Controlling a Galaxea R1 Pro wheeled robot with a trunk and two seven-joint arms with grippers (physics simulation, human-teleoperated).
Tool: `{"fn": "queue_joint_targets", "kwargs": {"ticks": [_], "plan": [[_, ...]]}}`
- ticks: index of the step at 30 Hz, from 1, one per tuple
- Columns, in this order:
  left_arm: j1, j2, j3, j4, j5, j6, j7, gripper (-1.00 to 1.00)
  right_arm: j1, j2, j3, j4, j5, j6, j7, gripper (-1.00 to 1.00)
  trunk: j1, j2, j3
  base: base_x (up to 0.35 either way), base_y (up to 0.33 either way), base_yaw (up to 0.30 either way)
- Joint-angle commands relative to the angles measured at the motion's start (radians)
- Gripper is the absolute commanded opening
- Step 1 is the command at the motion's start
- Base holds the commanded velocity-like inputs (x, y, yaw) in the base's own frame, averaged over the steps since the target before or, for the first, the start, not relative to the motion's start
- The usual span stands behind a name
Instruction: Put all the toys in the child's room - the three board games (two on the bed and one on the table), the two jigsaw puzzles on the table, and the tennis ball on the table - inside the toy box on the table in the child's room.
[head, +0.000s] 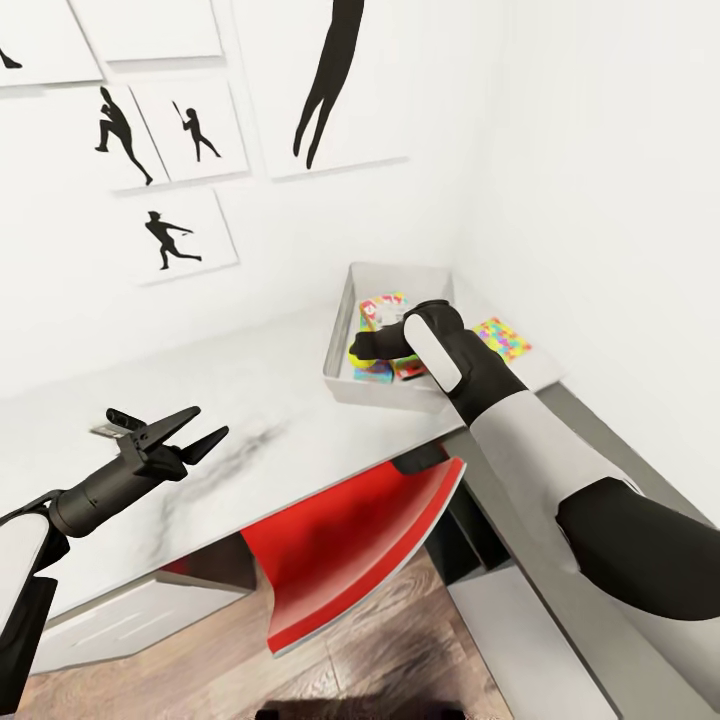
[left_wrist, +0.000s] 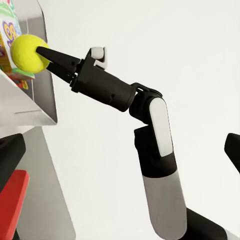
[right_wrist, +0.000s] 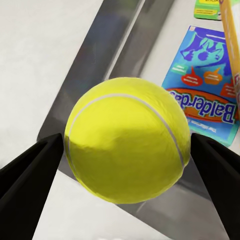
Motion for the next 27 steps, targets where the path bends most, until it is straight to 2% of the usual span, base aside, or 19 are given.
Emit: {"fn": "queue_joint_targets", "kwargs": {"ticks": [1, 13, 27], "plan": [[-0.001, 0.0, 0.001, 0.0, -0.003, 0.005, -0.005, 1.0, -0.001, 0.0, 0.002, -0.001, -0.011, 0.002, -0.01, -1.0, 0.0, -0.002, -0.003, 0.0, 0.0, 0.0], [-0.001, 0.0, 0.001, 0.0, -0.003, 0.005, -0.005, 1.0, -0.002, 0.0, 0.002, -0.001, -0.01, 0.003, -0.01, -1.0, 0.0, -0.002, -0.023, 0.0, 0.0, 0.0], [-0.001, 0.015, 0.001, 0.0, -0.003, 0.005, -0.005, 1.0, 0.001, -0.004, 0.001, -0.009, -0.01, 0.004, -0.01, -1.0, 0.0, -0.002, -0.04, 0.0, 0.0, 0.0]]}}
